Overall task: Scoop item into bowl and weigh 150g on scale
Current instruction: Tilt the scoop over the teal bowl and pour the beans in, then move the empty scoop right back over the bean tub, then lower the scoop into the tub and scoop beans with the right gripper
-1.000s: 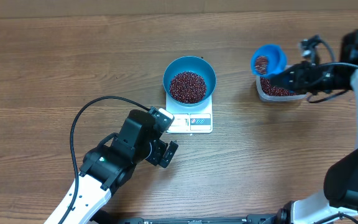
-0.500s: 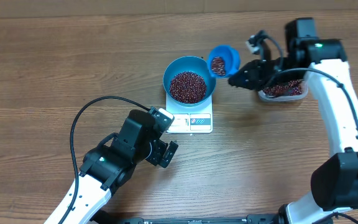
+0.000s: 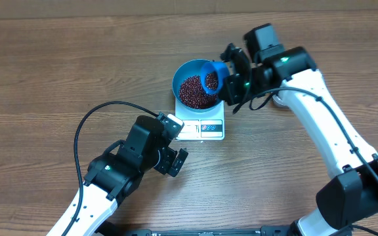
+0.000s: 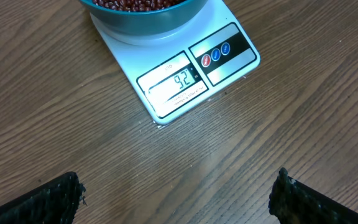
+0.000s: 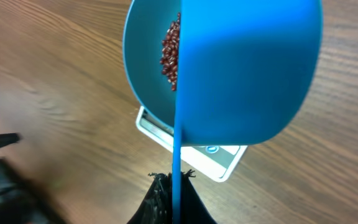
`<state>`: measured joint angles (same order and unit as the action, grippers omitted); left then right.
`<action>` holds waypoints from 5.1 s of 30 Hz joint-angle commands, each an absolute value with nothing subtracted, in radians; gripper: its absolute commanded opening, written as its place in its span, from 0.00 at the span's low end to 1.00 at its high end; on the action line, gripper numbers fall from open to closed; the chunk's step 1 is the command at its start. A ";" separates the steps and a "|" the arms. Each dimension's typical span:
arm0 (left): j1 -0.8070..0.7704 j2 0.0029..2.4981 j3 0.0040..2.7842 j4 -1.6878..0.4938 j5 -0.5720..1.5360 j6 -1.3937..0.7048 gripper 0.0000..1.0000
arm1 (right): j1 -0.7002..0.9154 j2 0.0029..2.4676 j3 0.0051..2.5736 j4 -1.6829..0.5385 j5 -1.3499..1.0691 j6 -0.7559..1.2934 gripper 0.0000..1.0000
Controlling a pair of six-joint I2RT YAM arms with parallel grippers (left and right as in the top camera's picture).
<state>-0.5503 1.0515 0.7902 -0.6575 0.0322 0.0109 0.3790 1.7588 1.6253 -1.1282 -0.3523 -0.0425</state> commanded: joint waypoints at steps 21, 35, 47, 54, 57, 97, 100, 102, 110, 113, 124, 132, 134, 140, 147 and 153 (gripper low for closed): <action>-0.555 1.059 0.788 -0.655 0.025 0.023 1.00 | 0.601 1.736 1.652 -0.999 0.262 -0.054 0.04; -0.555 1.059 0.788 -0.655 0.026 0.023 1.00 | 0.648 1.736 1.652 -0.970 0.408 -0.167 0.04; -0.555 1.059 0.788 -0.655 0.025 0.023 1.00 | 0.690 1.733 1.652 -0.958 0.477 -0.166 0.04; -0.555 1.059 0.788 -0.655 0.025 0.023 0.99 | 0.674 1.706 1.652 -0.953 0.423 -0.166 0.04; -0.555 1.059 0.788 -0.655 0.026 0.023 1.00 | 0.632 1.679 1.653 -0.959 0.361 -0.165 0.04; -0.555 1.059 0.788 -0.655 0.025 0.023 0.99 | 0.044 1.750 1.607 -1.267 0.152 0.262 0.04; -0.555 1.059 0.788 -0.655 0.025 0.023 1.00 | 0.044 1.774 1.607 -1.275 0.192 0.307 0.04; -0.555 1.059 0.788 -0.655 0.026 0.023 1.00 | 0.044 1.784 1.607 -1.279 0.220 0.356 0.04; -0.555 1.059 0.788 -0.655 0.025 0.023 1.00 | 0.044 1.794 1.587 -1.245 0.273 0.574 0.04; -0.555 1.059 0.788 -0.655 0.025 0.023 1.00 | 0.044 1.794 1.560 -1.201 0.272 0.634 0.04; -0.555 1.059 0.788 -0.655 0.025 0.023 1.00 | 0.044 1.819 1.544 -1.131 0.248 0.659 0.04; -0.555 1.059 0.788 -0.655 0.026 0.023 0.99 | 0.044 1.879 1.544 -1.131 0.231 0.659 0.04; -0.555 1.059 0.788 -0.655 0.025 0.023 1.00 | 0.044 1.891 1.544 -1.125 0.231 0.659 0.04; -0.555 1.059 0.788 -0.655 0.025 0.023 1.00 | 0.044 1.943 1.544 -1.103 0.222 0.659 0.04; -0.555 1.059 0.788 -0.655 0.025 0.023 1.00 | 0.044 1.980 1.544 -1.101 0.188 0.656 0.04; -0.555 1.059 0.788 -0.655 0.025 0.023 1.00 | 0.046 1.990 1.544 -1.104 0.117 0.558 0.04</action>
